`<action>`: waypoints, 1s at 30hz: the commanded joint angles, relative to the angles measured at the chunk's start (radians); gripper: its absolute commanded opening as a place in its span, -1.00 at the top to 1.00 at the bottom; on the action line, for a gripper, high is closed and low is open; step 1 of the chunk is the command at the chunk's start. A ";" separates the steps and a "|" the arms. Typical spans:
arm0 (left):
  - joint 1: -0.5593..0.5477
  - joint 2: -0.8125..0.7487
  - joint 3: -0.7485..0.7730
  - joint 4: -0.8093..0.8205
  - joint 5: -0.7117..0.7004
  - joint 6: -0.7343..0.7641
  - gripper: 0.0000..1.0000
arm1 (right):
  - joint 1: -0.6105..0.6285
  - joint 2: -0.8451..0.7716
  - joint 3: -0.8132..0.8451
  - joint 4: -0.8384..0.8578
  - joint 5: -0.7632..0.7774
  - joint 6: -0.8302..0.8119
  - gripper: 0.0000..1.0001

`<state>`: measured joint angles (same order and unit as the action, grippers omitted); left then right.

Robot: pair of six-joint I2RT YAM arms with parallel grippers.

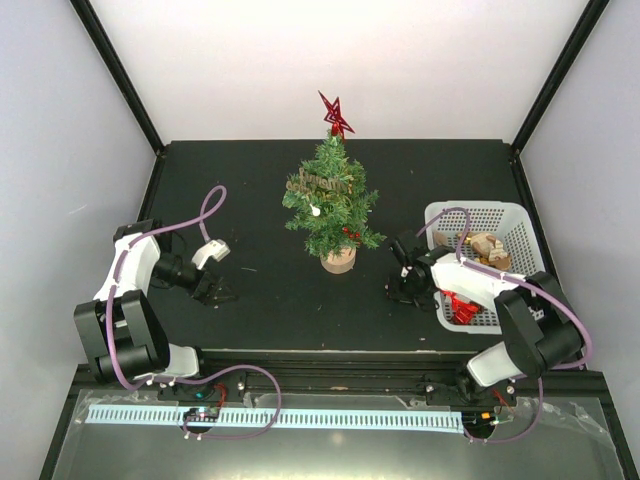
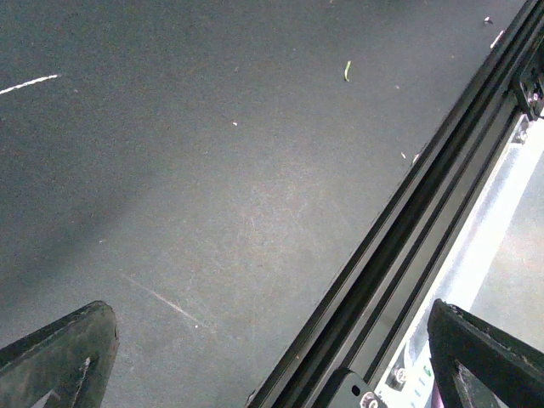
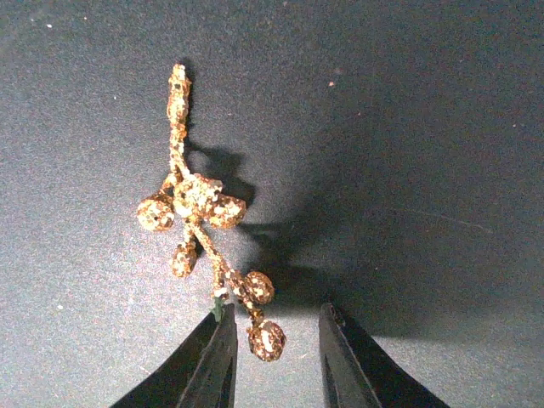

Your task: Decorate the small christmas tree

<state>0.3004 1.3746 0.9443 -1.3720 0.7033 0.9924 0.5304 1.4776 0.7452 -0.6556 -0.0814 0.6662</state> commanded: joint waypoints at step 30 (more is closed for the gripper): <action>0.016 0.013 0.009 -0.039 0.036 0.057 -0.98 | -0.006 -0.119 0.010 -0.075 0.037 -0.024 0.76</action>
<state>0.3084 1.3888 0.9443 -1.3800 0.7044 1.0039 0.5301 1.4277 0.7658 -0.6796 -0.0624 0.6548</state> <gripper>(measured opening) 0.990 0.121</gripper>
